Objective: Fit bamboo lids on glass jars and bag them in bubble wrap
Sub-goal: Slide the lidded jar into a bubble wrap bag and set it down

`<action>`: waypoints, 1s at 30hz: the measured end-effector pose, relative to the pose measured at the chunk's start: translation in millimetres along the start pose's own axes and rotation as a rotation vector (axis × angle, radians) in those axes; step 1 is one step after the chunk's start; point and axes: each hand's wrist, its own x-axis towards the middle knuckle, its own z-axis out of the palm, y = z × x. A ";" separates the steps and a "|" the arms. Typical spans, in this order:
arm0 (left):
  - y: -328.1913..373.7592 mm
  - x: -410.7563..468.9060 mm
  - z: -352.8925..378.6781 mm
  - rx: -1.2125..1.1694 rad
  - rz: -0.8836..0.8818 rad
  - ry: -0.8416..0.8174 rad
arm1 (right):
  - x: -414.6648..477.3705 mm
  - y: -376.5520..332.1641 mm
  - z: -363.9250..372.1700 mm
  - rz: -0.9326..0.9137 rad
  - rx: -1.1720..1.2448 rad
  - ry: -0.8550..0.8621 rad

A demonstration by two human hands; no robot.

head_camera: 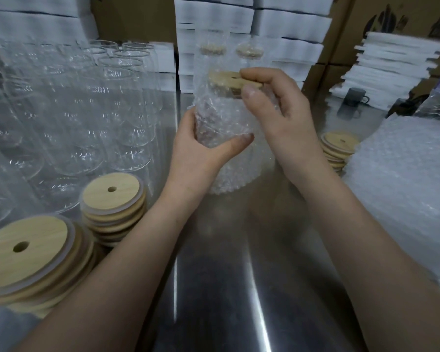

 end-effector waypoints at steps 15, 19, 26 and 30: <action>10.9 -3.2 0.6 -0.073 -0.044 0.003 | 9.4 9.6 -14.4 0.339 0.687 0.160; 15.3 0.5 0.7 -0.125 -0.017 0.081 | 8.9 8.0 -14.1 0.327 0.523 0.024; 23.1 4.2 -0.9 -0.148 0.079 0.152 | 7.4 7.4 -11.7 0.298 0.472 0.152; 27.2 3.2 -0.9 -0.153 0.118 0.072 | 7.3 5.7 -13.7 0.298 0.542 0.219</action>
